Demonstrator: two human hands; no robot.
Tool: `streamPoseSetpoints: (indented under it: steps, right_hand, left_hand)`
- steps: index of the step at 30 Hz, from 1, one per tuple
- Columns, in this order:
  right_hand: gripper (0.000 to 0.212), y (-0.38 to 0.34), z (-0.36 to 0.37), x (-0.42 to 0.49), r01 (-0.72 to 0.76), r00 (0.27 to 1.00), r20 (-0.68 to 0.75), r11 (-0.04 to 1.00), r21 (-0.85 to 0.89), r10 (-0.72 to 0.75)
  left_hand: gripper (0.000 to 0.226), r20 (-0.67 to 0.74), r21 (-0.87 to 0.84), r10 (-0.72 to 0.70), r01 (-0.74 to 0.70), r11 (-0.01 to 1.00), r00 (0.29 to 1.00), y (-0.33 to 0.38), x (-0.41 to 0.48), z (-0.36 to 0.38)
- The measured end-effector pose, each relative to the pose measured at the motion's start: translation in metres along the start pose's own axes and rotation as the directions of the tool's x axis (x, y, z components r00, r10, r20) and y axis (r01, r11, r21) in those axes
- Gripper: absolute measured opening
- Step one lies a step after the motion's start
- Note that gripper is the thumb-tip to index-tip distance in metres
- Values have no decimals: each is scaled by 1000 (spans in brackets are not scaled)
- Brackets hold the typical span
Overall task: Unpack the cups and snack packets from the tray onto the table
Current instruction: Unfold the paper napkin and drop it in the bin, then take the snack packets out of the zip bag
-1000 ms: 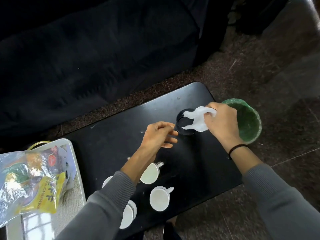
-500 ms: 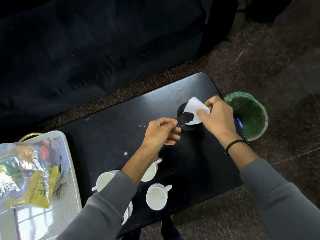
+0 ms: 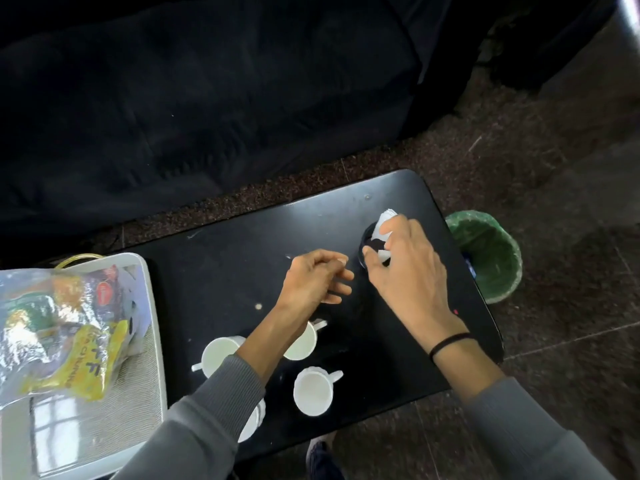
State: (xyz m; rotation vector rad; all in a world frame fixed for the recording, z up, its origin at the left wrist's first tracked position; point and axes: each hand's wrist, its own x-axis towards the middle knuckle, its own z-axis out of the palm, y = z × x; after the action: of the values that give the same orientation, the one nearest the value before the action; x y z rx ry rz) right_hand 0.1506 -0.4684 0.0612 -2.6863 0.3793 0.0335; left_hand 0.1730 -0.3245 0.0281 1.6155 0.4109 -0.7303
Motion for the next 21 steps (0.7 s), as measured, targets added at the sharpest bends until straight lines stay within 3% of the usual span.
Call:
streamPoseSetpoints:
  steps: [11,21]
  right_hand:
    - [24,-98,30,-55,223,952,197,972,67,-232]
    - [23,-229,95,-120,415,820,391,905,97,-418]
  left_hand:
    - [16,-145,-66,27,-36,997,989,-31,-57,-101]
    - [15,-329,-152,-29,-22,988,944,-89,-131,-243]
